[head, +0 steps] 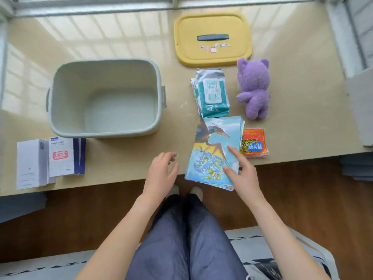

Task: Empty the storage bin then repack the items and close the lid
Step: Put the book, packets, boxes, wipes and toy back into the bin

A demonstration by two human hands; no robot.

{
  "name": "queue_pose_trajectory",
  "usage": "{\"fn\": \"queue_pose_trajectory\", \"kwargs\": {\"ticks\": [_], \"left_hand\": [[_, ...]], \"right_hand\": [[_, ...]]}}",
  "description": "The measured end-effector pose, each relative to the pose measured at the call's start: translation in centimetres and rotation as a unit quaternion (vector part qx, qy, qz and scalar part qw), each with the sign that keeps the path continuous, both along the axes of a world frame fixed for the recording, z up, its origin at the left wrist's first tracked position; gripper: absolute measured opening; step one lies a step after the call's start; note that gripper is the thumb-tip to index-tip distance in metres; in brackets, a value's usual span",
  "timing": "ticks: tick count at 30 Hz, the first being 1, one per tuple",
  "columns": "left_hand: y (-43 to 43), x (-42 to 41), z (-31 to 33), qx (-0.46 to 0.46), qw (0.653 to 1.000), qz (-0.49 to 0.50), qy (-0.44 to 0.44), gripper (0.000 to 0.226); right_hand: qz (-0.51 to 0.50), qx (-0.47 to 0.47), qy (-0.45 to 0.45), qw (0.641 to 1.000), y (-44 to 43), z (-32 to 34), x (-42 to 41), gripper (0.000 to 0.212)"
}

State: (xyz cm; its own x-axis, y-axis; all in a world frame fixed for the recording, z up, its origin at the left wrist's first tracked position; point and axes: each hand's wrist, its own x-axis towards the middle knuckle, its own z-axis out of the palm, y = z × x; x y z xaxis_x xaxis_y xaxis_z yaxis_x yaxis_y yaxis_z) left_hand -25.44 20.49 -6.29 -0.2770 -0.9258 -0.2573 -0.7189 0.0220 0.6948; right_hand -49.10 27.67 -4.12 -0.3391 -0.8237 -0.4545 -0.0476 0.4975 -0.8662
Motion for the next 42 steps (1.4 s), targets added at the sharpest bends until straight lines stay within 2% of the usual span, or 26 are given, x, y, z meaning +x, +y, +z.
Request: {"fn": "queue_pose_trajectory", "kwargs": {"ticks": [6, 12, 19, 24, 30, 37, 40, 42], "left_hand": [[-1.0, -4.0, 3.2, -0.002, 0.999, -0.044, 0.019, 0.025], [-1.0, -11.5, 1.1, 0.029, 0.998, -0.043, 0.024, 0.028], [-0.7, -21.1, -4.9, 0.104, 0.992, 0.075, 0.009, 0.045], [-0.6, -25.3, -9.1, 0.169, 0.96, 0.222, -0.004, 0.056], [0.8, -27.3, -11.1, 0.1, 0.975, 0.184, -0.071, 0.053], [0.4, -27.9, -10.4, 0.159, 0.948, 0.272, 0.035, 0.066], [0.0, -27.6, -10.0, 0.204, 0.922, 0.308, 0.116, 0.067], [0.0, -27.3, -10.0, 0.223, 0.914, 0.295, 0.167, 0.068]], "right_hand": [[-0.075, -0.02, 0.036, 0.996, 1.7, 4.6, -5.4, 0.056], [-0.089, -0.002, 0.063, 0.994, 1.9, 3.5, -13.7, 0.055], [-0.036, 0.036, 0.05, 0.997, 1.6, -1.8, -23.4, 0.055], [-0.01, 0.058, 0.021, 0.998, 2.1, -6.1, -27.2, 0.052], [-0.003, 0.091, 0.012, 0.996, 2.8, -9.8, -28.6, 0.048], [-0.002, 0.1, 0.023, 0.995, 2.9, -11.0, -28.5, 0.049], [0.0, 0.098, 0.029, 0.995, 2.9, -11.1, -28.5, 0.049], [-0.003, 0.096, 0.026, 0.995, 3.0, -11.1, -28.5, 0.049]]}}
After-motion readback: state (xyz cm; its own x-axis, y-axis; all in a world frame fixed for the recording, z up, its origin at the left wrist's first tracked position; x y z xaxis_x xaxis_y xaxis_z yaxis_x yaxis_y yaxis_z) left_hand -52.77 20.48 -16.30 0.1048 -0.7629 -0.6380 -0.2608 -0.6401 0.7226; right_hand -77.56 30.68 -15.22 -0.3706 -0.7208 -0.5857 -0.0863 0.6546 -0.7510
